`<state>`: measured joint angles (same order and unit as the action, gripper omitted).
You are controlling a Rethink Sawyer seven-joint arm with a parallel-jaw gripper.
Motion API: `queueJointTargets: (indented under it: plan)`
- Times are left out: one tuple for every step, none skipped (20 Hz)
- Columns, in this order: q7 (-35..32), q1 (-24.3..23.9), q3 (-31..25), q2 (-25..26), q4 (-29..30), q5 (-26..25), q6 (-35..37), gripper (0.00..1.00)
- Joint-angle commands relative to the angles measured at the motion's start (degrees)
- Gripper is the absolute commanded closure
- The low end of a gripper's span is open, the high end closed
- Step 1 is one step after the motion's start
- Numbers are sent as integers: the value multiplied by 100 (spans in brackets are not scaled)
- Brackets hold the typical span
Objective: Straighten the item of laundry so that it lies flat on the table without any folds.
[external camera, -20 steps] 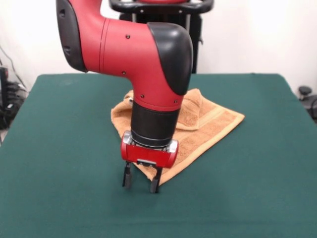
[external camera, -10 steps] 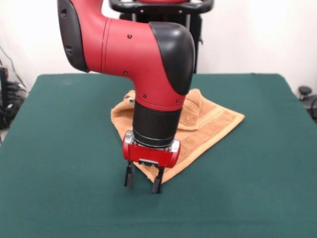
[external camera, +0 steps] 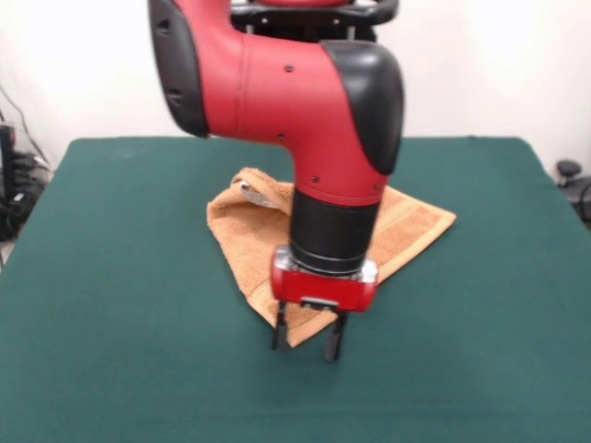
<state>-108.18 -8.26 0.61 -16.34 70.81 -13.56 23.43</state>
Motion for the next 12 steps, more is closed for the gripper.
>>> queueJointTargets:
  plan:
    - [-717,390,-421,102,236,319,588,0]
    - [-702,384,-418,109,237,334,590,0]
    - [-666,361,-431,128,238,348,609,0]
    - [-601,322,-466,152,235,339,566,0]
    - [-500,266,-523,192,209,332,585,0]
    - [-401,200,-589,238,166,343,632,0]
    - [-299,147,-640,286,108,326,637,0]
    - [-209,87,-695,331,63,316,654,0]
    - [-167,43,-729,364,46,316,660,0]
    - [-148,10,-746,377,60,305,627,0]
    - [-148,-7,-743,371,85,289,599,0]
    - [-149,-13,-736,344,114,276,599,0]
